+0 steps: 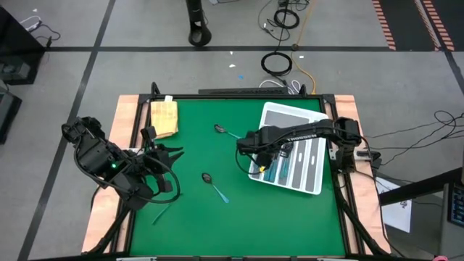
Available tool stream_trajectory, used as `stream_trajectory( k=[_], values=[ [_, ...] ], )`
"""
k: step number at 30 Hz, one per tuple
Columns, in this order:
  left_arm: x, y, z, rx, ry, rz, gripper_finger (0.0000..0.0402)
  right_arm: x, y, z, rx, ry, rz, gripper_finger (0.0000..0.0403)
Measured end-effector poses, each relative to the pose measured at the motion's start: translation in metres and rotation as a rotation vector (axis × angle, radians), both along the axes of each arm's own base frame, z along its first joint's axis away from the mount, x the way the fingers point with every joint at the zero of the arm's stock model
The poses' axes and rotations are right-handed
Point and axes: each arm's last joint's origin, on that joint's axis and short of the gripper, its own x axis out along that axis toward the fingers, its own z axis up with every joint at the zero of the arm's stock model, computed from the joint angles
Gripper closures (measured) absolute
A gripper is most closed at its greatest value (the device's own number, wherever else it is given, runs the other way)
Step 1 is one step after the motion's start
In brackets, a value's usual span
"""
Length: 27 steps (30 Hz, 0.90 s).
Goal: Sort silverware
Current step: Put the blue fork into the white cutlery tray, then put the blue spoon into the white cutlery tray
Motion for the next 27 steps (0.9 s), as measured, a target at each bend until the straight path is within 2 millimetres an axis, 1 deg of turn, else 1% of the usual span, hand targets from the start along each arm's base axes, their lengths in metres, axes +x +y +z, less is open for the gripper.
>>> stream_trajectory(
  k=[6,9,11,17,21,24,27],
  values=[
    [0.000,0.000,0.000,0.000,-0.002,0.001,0.0350,0.000,0.004,-0.001,0.094,0.011,0.036,0.0402],
    [0.000,0.000,0.000,-0.002,-0.003,0.003,0.0350,0.000,0.005,-0.001,0.149,-0.001,0.004,0.0400],
    [0.000,0.000,0.000,-0.002,-0.003,0.003,0.0350,0.000,0.006,-0.001,0.155,-0.009,-0.023,0.0394],
    [0.000,0.000,0.000,-0.003,-0.003,0.003,0.0350,0.000,0.005,-0.001,0.144,-0.027,-0.076,0.0355],
    [0.000,0.000,0.000,-0.004,-0.004,0.004,0.0350,0.001,0.002,-0.001,0.137,-0.036,-0.070,0.0322],
    [0.000,0.000,0.000,-0.004,-0.004,0.004,0.0350,0.003,-0.002,-0.001,0.069,-0.053,-0.070,0.0299],
    [0.000,0.000,0.000,-0.005,-0.004,0.004,0.0350,0.006,-0.005,0.007,-0.037,-0.111,-0.158,0.0284]
  ],
)
